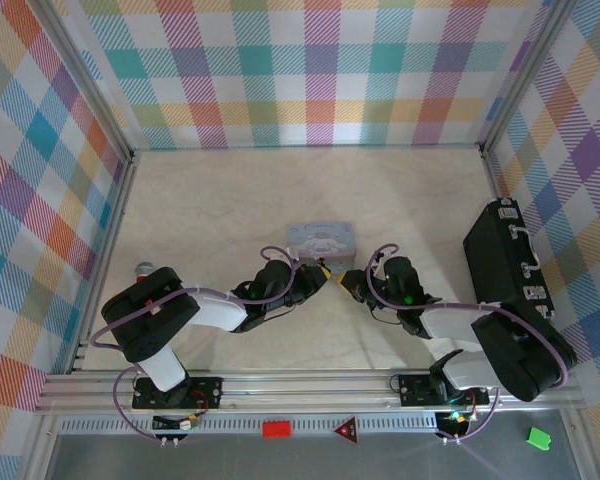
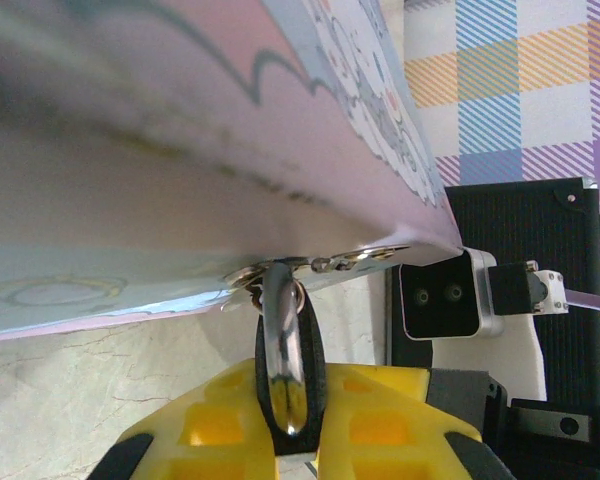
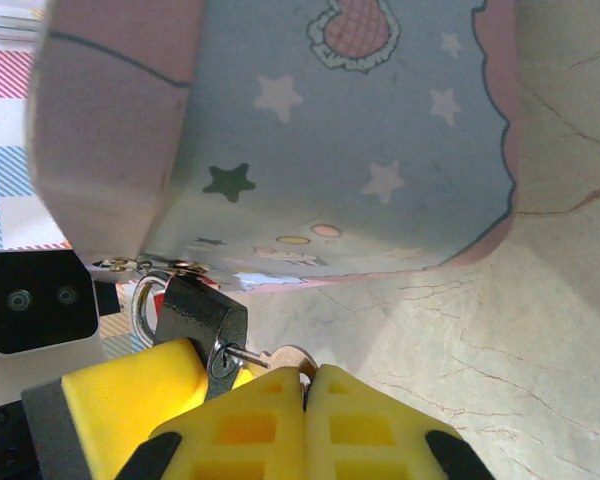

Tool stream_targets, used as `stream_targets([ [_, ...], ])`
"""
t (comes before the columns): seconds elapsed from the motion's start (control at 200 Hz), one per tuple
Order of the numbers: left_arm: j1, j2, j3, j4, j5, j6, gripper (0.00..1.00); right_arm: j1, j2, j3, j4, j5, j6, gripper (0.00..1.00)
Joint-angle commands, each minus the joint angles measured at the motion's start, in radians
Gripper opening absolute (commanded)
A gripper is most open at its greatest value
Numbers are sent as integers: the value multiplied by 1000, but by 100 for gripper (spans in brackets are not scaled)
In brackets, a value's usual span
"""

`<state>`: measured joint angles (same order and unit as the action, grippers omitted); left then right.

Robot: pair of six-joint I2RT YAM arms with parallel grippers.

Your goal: Unlock a padlock with a key

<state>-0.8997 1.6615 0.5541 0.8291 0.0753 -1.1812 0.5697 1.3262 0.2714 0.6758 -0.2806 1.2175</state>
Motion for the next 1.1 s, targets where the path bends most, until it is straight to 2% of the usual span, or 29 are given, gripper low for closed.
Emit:
stream_targets([
  [0.0,-93,12,49,45,217,-9,1,41,-47,110,176,-64,-9,0],
  [0.34,-93,11,46,41,207,-8,1,78,-79,95,172,-49,1,0],
  [0.59,-93,-5,37,39,210,-5,1,63,-134,102,21,3,-94,0],
  [0.73,-94,-18,34,21,215,6,1,35,-60,96,141,-56,-46,0],
  [0.785,-94,-24,28,18,211,10,4,39,-30,96,185,-73,-26,0],
  [0.97,-84,-56,1,-36,154,32,26,52,-40,42,196,-48,-1,0],
  [1.095,-57,-45,-66,55,106,1,35,87,-85,2,137,0,7,0],
])
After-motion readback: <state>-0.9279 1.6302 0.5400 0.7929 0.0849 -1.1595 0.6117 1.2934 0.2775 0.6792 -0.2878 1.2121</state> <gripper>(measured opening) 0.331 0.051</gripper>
